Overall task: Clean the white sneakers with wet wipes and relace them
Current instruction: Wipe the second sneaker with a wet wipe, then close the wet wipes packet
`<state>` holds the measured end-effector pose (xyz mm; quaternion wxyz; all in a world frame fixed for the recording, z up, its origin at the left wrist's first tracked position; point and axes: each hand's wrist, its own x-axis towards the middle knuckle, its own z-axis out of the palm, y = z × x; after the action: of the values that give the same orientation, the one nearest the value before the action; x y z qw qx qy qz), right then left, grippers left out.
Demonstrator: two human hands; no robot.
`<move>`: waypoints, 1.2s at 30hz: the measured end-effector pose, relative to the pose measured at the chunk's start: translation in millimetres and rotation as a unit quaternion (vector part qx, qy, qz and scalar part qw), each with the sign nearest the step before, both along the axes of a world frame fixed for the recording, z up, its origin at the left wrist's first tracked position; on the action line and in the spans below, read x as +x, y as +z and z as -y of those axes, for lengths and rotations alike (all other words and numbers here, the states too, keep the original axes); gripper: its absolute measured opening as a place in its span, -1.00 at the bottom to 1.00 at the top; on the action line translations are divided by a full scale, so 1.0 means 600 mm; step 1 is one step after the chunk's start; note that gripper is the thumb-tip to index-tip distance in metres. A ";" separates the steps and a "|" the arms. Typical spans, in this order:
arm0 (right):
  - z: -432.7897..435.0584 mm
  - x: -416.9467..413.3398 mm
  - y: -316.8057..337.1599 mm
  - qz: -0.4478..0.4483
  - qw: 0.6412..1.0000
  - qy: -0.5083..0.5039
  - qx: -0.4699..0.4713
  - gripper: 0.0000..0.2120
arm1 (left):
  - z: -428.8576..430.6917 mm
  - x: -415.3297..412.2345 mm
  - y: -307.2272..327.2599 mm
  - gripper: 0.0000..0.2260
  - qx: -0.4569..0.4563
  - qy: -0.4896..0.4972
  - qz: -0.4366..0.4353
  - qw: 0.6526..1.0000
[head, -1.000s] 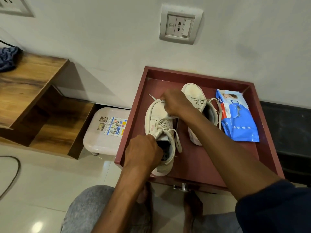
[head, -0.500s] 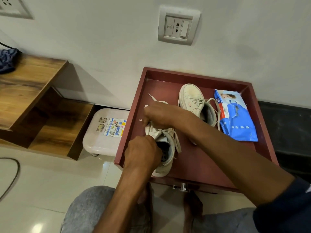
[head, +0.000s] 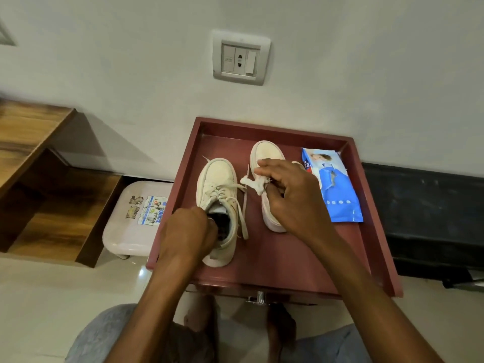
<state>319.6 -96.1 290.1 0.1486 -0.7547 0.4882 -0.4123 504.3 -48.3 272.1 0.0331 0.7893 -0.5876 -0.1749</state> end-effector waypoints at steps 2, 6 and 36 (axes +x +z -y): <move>-0.011 -0.009 -0.012 0.024 0.999 -0.026 -0.005 -0.65 | 0.011 0.002 -0.004 -0.82 -0.013 0.004 0.009 1.000; -0.004 -0.018 -0.028 0.053 0.997 -0.050 0.011 -0.73 | 0.032 0.006 -0.007 -0.84 -0.012 0.013 0.002 1.000; 0.047 -0.213 -0.020 0.124 0.945 -0.268 0.139 -0.84 | 0.094 -0.201 -0.012 -0.70 -0.233 -0.215 0.116 0.941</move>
<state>191.6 -124.1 278.1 0.1955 -0.5105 0.7029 -0.4550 383.9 -104.5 264.7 0.1091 0.6295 -0.7673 0.0565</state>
